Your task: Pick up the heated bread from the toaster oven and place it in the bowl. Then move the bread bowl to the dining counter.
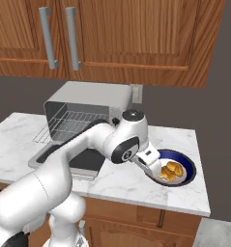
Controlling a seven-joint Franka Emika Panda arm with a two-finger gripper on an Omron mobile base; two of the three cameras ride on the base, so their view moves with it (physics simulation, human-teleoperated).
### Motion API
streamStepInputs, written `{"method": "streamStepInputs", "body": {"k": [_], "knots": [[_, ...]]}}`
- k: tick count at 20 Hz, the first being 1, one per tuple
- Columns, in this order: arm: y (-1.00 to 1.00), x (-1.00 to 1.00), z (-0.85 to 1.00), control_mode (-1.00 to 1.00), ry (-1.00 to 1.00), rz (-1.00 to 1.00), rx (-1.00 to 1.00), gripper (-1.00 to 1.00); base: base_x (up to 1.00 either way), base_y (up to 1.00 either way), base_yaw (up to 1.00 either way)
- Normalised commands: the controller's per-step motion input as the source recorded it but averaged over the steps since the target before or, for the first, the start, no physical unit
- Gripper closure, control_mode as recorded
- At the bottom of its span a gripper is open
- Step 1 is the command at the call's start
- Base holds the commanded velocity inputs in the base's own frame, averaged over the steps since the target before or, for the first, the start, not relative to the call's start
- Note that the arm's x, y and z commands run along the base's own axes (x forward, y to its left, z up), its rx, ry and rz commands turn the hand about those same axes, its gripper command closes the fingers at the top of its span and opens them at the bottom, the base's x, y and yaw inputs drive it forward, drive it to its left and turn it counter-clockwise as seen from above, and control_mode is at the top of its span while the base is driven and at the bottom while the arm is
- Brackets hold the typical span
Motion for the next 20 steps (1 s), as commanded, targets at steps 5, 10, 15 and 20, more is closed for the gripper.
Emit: {"method": "streamStepInputs", "body": {"k": [5, 10, 15, 20], "knots": [[0.37, 0.00, -0.01, -1.00, -0.03, 0.14, -0.27, -1.00, 0.00, 0.00, 0.00], [0.00, 0.41, -0.02, -1.00, 0.00, 0.03, -0.03, -1.00, 0.00, 0.00, 0.00], [-0.16, 0.66, 0.00, -1.00, 0.11, 0.12, 0.00, -1.00, 0.00, 0.00, 0.00], [-0.06, 0.37, 0.01, -1.00, 0.17, 0.10, 0.00, -1.00, 0.00, 0.00, 0.00]]}}
